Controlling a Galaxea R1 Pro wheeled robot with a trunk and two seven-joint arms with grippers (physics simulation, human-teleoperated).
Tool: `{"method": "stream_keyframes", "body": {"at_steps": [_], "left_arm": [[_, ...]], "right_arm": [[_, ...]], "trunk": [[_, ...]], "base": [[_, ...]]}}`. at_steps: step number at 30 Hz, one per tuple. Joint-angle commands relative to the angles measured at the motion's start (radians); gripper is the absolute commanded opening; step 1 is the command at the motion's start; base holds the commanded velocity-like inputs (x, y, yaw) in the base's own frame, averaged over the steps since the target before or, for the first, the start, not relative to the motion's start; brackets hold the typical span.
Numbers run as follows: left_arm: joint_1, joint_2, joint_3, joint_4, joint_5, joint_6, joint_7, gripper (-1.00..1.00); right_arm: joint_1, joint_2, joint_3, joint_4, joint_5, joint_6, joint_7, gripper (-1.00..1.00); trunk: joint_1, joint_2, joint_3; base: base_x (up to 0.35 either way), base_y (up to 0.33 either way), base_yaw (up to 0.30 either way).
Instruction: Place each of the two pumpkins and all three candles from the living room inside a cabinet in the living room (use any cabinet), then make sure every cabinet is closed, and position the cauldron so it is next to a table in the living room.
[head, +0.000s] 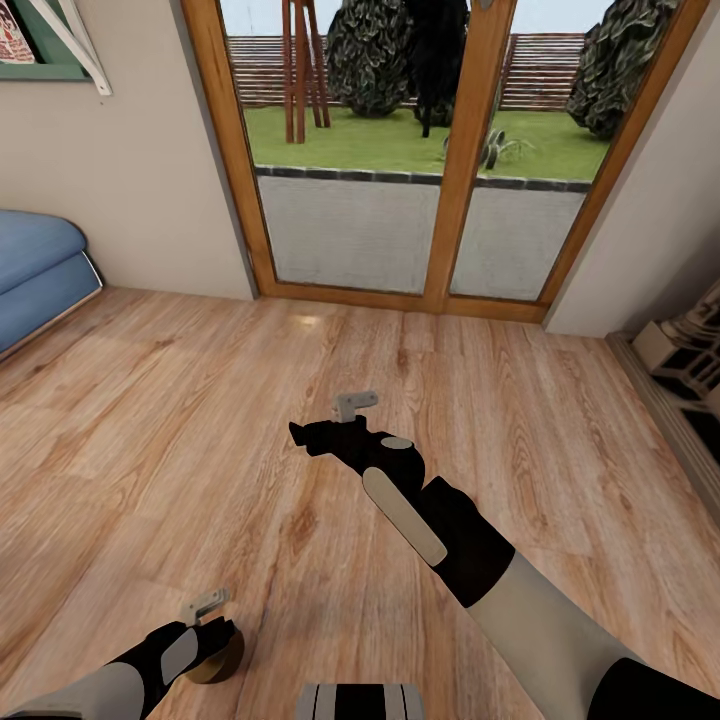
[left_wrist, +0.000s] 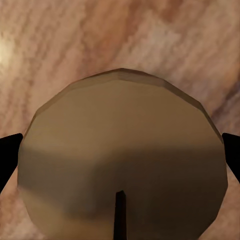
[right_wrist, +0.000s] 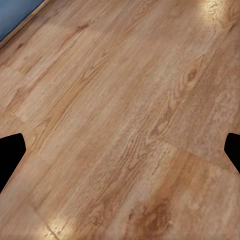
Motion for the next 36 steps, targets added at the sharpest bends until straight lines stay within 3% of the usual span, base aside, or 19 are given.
{"method": "stream_keyframes", "body": {"at_steps": [1, 24, 36], "left_arm": [[0.000, 0.000, -0.005, -0.003, 0.007, 0.006, 0.004, -1.00], [0.000, -0.001, -0.005, -0.005, 0.010, 0.007, 0.004, -1.00], [0.000, 0.008, -0.001, -0.019, 0.017, 0.012, -0.002, -1.00]], "right_arm": [[-0.001, 0.000, 0.002, -0.001, -0.010, 0.001, -0.010, 1.00], [-0.001, 0.000, 0.002, -0.001, -0.010, 0.001, -0.010, 1.00], [-0.001, 0.000, 0.000, 0.007, -0.011, -0.001, -0.009, 1.00]], "trunk": [[0.000, 0.000, -0.001], [0.000, 0.000, -0.001], [-0.006, 0.003, 0.046]], "base": [[0.000, 0.000, 0.000], [0.000, 0.000, 0.000], [0.000, 0.000, 0.000]]}}
